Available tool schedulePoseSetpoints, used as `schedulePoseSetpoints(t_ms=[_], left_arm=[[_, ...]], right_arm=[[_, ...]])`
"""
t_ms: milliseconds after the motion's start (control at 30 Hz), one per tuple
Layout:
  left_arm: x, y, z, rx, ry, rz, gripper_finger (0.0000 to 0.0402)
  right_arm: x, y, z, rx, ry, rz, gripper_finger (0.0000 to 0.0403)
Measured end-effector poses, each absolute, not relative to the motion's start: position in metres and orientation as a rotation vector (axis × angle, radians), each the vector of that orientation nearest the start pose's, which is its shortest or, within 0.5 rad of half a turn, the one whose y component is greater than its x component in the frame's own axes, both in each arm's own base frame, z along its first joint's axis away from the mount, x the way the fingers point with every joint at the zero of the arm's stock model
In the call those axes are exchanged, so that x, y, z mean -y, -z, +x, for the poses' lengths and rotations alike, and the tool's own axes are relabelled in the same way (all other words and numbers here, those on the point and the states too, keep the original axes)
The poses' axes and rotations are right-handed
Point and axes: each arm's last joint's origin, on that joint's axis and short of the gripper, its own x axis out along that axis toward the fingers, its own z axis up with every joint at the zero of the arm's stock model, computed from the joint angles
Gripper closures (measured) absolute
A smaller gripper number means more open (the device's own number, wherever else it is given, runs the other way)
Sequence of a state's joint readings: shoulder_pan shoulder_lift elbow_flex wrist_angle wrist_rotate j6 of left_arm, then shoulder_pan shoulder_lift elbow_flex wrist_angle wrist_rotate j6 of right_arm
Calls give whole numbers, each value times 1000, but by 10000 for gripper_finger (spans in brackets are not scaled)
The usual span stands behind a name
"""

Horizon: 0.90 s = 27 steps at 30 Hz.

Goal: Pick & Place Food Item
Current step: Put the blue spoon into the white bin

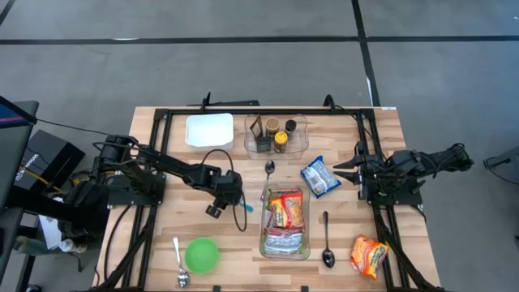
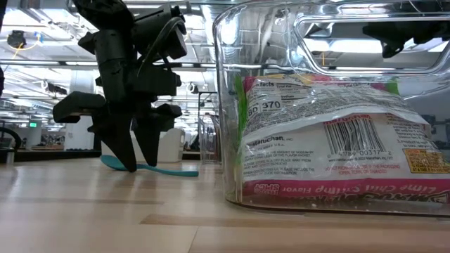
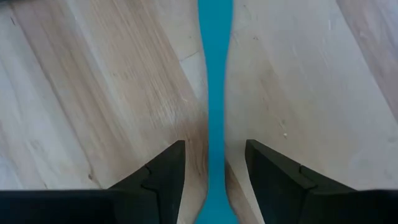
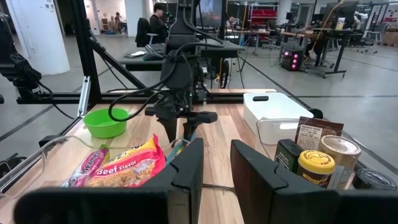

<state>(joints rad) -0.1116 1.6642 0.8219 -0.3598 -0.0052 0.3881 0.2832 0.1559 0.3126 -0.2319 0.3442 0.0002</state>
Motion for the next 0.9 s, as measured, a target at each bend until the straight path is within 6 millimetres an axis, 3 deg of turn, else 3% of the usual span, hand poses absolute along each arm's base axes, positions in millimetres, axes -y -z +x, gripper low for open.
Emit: schedulePoseSetpoints(t_ms=[900], left_arm=[[26,-133,285,-1180,356,309,238]], right_arm=[[-15,-235,86,-72,60,-23,328]])
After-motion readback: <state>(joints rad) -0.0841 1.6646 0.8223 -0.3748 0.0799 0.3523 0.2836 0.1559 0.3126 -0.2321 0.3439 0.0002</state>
